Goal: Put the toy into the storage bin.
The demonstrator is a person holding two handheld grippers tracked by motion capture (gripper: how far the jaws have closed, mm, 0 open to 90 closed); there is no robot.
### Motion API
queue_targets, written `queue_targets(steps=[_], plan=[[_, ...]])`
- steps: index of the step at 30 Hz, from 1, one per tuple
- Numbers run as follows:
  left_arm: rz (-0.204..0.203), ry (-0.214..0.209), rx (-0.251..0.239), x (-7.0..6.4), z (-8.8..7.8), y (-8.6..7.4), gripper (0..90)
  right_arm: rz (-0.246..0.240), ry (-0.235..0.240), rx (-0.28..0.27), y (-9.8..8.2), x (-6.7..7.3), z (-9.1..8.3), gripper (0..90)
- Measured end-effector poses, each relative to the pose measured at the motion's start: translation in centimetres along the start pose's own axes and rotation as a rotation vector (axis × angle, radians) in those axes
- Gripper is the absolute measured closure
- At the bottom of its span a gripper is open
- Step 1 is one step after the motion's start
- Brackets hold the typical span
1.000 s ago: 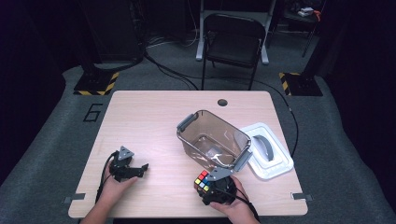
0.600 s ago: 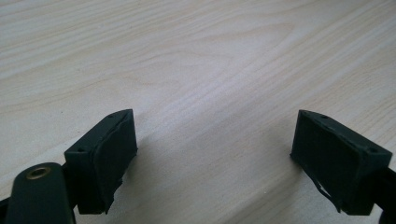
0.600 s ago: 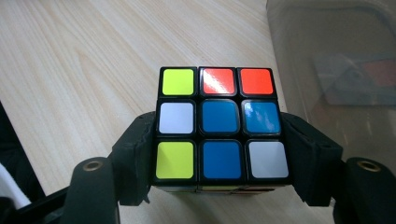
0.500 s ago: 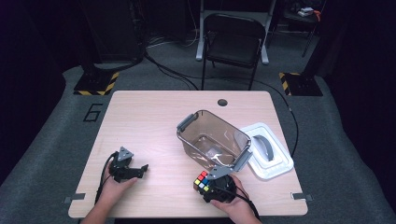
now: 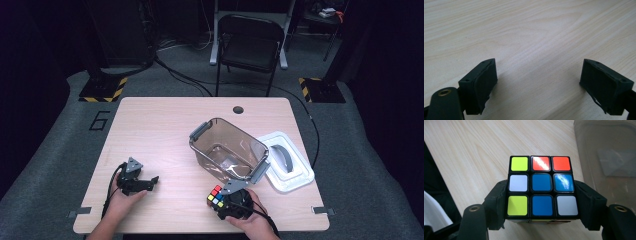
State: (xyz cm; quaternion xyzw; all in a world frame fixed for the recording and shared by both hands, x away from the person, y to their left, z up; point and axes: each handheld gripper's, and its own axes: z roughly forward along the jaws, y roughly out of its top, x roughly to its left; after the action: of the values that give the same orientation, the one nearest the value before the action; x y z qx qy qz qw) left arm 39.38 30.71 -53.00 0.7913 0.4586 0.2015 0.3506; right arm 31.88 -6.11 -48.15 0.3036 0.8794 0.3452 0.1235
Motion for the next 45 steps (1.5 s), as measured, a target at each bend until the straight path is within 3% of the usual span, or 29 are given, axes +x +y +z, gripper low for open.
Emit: queue_targets(steps=[25,45], plan=[[-0.004,-0.004,-0.001,0.0,0.1,0.1,13.8,-0.032,0.11,-0.011,2.9,-0.2,-4.5,34.0],[-0.003,-0.003,0.0,0.0,0.1,0.1,13.8,-0.085,0.126,-0.011,7.3,-1.3,-7.6,33.9]])
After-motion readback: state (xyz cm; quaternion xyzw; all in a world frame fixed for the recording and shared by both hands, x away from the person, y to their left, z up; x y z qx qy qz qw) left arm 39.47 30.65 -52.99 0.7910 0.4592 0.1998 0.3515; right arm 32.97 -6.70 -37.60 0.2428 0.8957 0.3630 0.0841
